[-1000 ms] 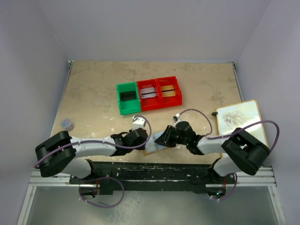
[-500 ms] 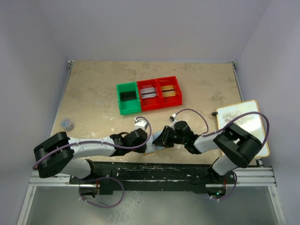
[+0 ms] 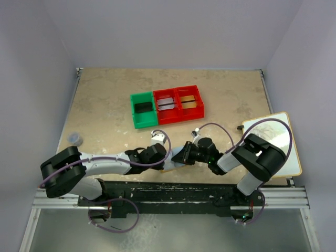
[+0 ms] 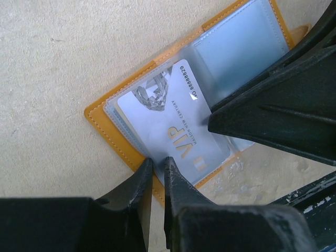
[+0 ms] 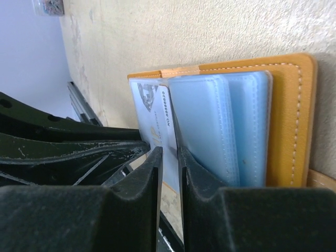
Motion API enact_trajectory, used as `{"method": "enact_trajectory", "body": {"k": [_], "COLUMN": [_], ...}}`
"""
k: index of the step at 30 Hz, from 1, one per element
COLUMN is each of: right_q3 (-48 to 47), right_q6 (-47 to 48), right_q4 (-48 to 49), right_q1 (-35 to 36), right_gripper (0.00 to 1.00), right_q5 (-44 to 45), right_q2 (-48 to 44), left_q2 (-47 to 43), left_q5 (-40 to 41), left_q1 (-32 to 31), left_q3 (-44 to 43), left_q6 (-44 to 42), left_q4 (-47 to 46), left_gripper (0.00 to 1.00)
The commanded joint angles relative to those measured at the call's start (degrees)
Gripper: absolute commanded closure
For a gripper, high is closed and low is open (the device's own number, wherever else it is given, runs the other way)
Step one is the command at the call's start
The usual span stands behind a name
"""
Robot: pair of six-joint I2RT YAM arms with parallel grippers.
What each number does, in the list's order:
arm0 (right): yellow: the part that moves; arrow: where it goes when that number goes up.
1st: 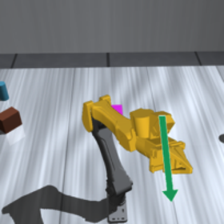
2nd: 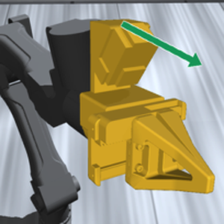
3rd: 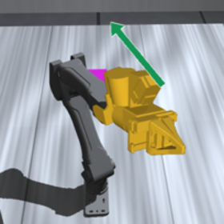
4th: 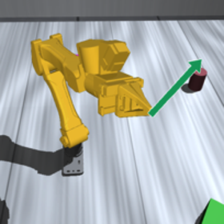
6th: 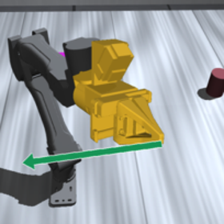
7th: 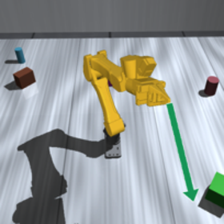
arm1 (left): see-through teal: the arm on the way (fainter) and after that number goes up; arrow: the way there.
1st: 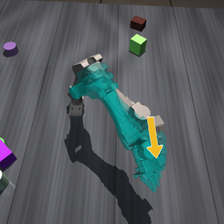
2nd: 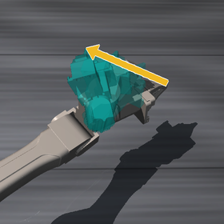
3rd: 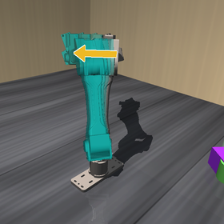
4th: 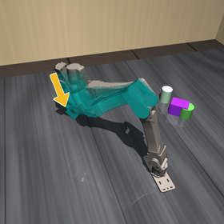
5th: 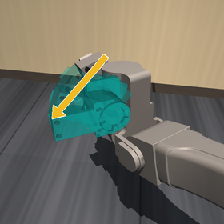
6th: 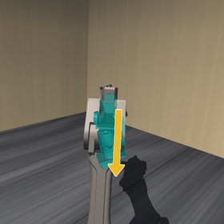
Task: Take the credit cards out of the card holder
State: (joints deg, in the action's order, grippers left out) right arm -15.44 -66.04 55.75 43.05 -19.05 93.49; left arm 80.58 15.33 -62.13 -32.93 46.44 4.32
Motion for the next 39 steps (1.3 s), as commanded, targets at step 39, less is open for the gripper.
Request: {"method": "enact_trajectory", "body": {"k": [39], "right_q3": [-0.84], "right_q6": [3.86], "right_q4": [-20.88], "right_q1": [0.32], "right_gripper": [1.00], "right_q5": [7.45], "right_q2": [-17.69], "left_q2": [2.74], "left_q5": [3.12], "left_q1": [-1.24], "left_q3": [1.59], "left_q6": [0.59], "left_q4": [0.12], "left_gripper": [0.92]}}
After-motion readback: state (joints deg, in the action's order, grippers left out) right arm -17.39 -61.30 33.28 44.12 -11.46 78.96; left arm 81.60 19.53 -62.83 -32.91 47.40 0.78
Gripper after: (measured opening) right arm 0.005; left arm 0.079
